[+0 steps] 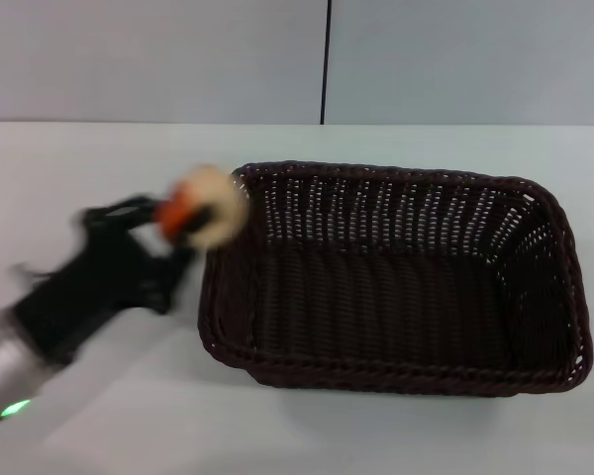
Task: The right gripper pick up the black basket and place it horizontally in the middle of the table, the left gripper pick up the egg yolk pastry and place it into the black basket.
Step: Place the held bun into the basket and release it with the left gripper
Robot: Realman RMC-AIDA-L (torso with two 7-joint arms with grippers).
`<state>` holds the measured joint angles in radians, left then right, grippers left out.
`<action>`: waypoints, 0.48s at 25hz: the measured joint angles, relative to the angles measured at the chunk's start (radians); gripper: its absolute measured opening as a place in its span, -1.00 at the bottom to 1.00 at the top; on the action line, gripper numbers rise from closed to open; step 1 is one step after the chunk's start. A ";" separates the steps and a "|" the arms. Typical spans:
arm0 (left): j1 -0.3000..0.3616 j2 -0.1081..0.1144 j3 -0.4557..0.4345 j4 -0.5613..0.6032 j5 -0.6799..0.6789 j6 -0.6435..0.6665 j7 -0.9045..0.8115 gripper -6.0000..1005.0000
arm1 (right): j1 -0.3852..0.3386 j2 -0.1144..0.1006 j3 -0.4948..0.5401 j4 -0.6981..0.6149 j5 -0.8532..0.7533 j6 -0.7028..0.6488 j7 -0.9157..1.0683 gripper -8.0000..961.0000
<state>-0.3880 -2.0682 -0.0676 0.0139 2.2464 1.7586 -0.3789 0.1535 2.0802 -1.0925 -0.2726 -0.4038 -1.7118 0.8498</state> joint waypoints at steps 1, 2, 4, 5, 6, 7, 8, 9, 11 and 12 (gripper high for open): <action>0.000 0.000 0.000 0.000 0.000 0.000 0.000 -0.54 | 0.000 0.000 0.000 0.000 0.000 0.000 0.000 0.76; -0.022 -0.001 0.030 -0.029 0.001 -0.014 0.006 -0.56 | 0.006 -0.001 0.000 0.017 0.000 -0.009 -0.001 0.76; -0.068 -0.003 0.076 -0.103 0.000 -0.060 0.027 -0.60 | 0.008 -0.001 0.000 0.023 0.000 -0.013 -0.001 0.75; -0.068 -0.003 0.076 -0.103 0.000 -0.060 0.027 -0.59 | 0.008 -0.001 0.000 0.023 0.000 -0.013 -0.001 0.75; -0.079 -0.004 0.072 -0.154 -0.002 -0.101 0.046 -0.58 | 0.008 -0.001 0.000 0.026 0.000 -0.015 -0.002 0.75; -0.079 -0.004 0.072 -0.154 -0.002 -0.101 0.046 -0.57 | 0.008 -0.001 0.000 0.026 0.000 -0.015 -0.002 0.75; -0.080 -0.004 0.060 -0.182 -0.003 -0.124 0.058 -0.56 | 0.008 -0.001 0.000 0.027 0.001 -0.018 -0.011 0.75; -0.077 -0.003 0.042 -0.212 -0.002 -0.158 0.079 -0.55 | 0.007 -0.001 0.000 0.028 0.000 -0.022 -0.022 0.75; -0.069 -0.002 0.028 -0.216 -0.006 -0.180 0.087 -0.53 | 0.004 -0.001 0.001 0.030 0.000 -0.032 -0.049 0.75; -0.069 -0.002 0.028 -0.216 -0.006 -0.180 0.087 -0.52 | 0.004 -0.001 0.001 0.030 0.000 -0.032 -0.049 0.76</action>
<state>-0.4567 -2.0702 -0.0400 -0.2023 2.2404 1.5781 -0.2918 0.1570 2.0797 -1.0911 -0.2422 -0.4033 -1.7440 0.8013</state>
